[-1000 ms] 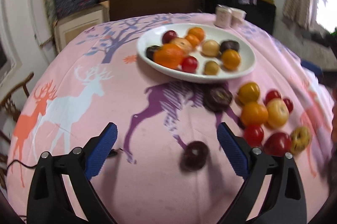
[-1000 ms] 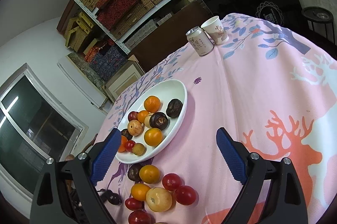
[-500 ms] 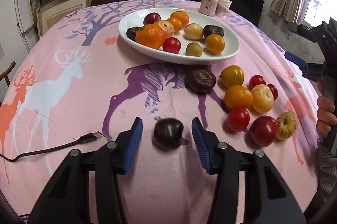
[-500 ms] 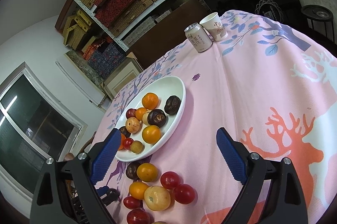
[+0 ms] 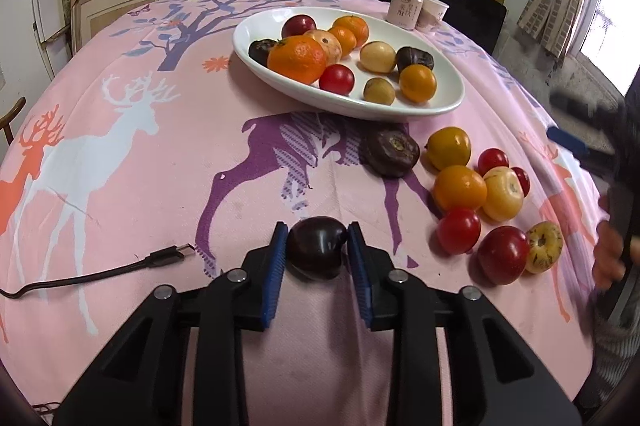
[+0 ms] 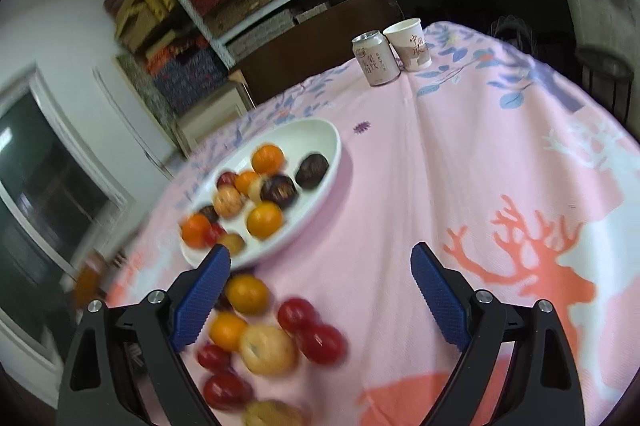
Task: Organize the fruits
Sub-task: 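Grasp the dark purple plum with the left gripper, then grasp a red tomato with the right gripper while the left holds the plum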
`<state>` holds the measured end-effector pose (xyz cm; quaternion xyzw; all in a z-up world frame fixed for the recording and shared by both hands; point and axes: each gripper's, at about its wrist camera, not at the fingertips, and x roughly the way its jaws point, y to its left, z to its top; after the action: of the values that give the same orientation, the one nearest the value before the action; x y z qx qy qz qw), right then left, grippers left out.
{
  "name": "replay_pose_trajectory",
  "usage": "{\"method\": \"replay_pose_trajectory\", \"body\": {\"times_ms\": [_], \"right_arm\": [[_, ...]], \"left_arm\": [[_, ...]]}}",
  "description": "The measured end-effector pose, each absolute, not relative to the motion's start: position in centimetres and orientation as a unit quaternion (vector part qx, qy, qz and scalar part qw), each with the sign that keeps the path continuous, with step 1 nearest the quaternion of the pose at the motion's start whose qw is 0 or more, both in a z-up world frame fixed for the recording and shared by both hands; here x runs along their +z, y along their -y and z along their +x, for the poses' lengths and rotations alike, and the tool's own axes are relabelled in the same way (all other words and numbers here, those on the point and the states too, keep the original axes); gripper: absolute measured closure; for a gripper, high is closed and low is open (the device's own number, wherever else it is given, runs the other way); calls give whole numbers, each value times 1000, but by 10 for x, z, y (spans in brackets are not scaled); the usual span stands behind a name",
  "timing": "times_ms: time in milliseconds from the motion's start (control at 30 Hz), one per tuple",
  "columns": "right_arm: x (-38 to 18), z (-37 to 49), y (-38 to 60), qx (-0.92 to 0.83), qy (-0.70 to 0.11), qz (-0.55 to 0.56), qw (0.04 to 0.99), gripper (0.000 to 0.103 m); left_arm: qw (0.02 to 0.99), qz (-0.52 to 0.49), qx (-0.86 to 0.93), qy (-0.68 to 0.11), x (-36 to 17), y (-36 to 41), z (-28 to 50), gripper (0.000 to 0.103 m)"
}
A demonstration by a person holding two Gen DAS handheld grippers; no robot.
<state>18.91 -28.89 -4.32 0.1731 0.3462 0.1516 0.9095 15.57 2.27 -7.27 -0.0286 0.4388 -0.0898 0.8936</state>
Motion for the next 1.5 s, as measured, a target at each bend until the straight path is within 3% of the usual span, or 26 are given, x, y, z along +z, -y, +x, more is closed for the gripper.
{"method": "replay_pose_trajectory", "body": {"times_ms": [300, 700, 967, 1067, 1133, 1400, 1500], "right_arm": [[-62, 175, 248, 110, -385, 1, 916, 11], [-76, 183, 255, 98, -422, -3, 901, 11], [-67, 178, 272, 69, -394, 21, 916, 13], [-68, 177, 259, 92, -396, -4, 914, 25], [-71, 181, 260, 99, -407, 2, 908, 51], [-78, 185, 252, 130, -428, 6, 894, 54], [-80, 186, 247, 140, -431, 2, 891, 63]], "left_arm": [[897, -28, -93, -432, -69, -21, 153, 73], [895, -31, -92, -436, -71, -23, 154, 73], [894, -31, -89, -438, -72, -23, 155, 73], [893, -32, -89, -440, -73, -23, 155, 73], [893, -32, -88, -441, -74, -23, 156, 73], [891, -30, -87, -445, -75, -23, 158, 73], [891, -29, -86, -445, -76, -23, 158, 73]]}}
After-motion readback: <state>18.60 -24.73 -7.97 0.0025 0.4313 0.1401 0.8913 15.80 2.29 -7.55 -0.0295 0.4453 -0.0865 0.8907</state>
